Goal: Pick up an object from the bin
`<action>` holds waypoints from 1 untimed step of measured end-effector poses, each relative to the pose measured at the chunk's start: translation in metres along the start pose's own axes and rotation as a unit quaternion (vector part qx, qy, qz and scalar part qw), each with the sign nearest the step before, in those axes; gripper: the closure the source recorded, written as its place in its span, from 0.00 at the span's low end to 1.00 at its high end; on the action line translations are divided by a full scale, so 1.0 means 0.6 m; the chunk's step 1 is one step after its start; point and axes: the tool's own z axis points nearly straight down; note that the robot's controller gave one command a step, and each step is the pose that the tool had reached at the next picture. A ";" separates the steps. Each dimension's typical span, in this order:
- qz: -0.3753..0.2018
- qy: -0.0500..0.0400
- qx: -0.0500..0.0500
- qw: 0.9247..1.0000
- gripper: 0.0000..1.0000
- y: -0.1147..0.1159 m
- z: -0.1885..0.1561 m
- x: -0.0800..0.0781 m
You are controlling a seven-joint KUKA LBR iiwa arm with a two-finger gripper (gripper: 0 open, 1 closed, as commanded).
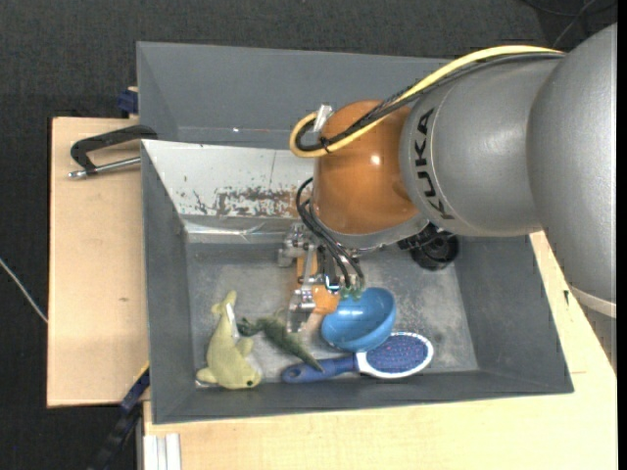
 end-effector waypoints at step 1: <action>-0.045 -0.024 -0.006 0.999 0.00 -0.108 0.088 0.062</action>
Offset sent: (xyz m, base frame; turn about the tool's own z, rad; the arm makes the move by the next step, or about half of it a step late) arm -0.0481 -0.0700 -0.0602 -0.0980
